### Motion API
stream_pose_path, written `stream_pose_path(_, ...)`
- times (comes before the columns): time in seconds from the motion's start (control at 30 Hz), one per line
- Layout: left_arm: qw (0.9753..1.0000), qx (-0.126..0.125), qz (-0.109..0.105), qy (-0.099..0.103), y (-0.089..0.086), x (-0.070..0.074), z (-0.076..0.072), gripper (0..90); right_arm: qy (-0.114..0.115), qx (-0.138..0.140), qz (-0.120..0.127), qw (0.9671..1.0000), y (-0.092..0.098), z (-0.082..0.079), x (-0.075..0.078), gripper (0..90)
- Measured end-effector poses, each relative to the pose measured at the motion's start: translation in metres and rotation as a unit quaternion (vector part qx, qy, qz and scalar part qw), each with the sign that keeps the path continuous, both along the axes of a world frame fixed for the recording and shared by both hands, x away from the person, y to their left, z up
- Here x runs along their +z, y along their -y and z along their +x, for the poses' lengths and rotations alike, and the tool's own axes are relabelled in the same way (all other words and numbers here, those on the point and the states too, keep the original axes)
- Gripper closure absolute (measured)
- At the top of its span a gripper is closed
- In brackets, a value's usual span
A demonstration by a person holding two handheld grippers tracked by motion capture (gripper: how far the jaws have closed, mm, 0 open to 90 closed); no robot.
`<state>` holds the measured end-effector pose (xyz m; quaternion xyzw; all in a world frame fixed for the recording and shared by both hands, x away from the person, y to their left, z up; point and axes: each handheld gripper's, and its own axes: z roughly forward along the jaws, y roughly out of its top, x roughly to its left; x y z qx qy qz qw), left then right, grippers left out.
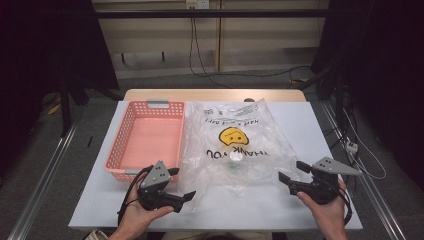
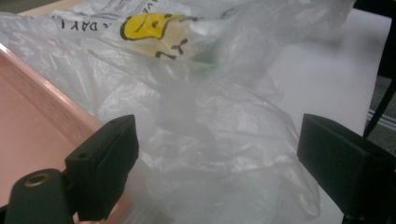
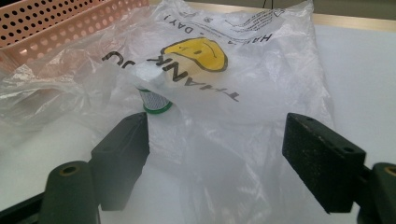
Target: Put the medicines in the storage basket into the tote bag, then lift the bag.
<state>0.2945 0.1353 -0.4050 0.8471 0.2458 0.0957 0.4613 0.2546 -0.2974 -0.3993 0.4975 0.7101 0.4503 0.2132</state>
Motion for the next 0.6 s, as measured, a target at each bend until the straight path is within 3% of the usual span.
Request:
stream_pose_path(0.2,0.9999,0.011,0.002,0.008,-0.011,0.0,-0.013,12.6,0.01,-0.004,-0.009,0.9999,0.009,-0.019,-0.002,22.3)
stream_pose_path(0.27,1.0,0.005,0.006,0.0,-0.011,-0.004,-0.016,11.9,0.007,-0.003,-0.014,0.9999,0.013,-0.023,-0.004,21.8)
stream_pose_path(0.37,0.9997,-0.009,0.021,0.0,-0.008,-0.011,-0.018,11.4,-0.003,-0.002,-0.021,0.9998,0.018,-0.029,-0.008,22.2)
stream_pose_path(0.43,0.9995,-0.016,0.026,-0.012,-0.006,-0.016,-0.02,11.5,-0.014,-0.003,-0.021,0.9997,0.022,-0.03,-0.012,23.3)
stream_pose_path(0.47,0.9991,-0.017,0.037,-0.006,-0.007,-0.018,-0.02,11.6,-0.02,-0.003,-0.022,0.9996,0.024,-0.031,-0.014,23.5)
stream_pose_path(0.6,0.9987,-0.022,0.041,-0.021,-0.007,-0.024,-0.023,15.7,-0.049,0.008,-0.031,0.9983,0.022,-0.034,-0.022,25.0)
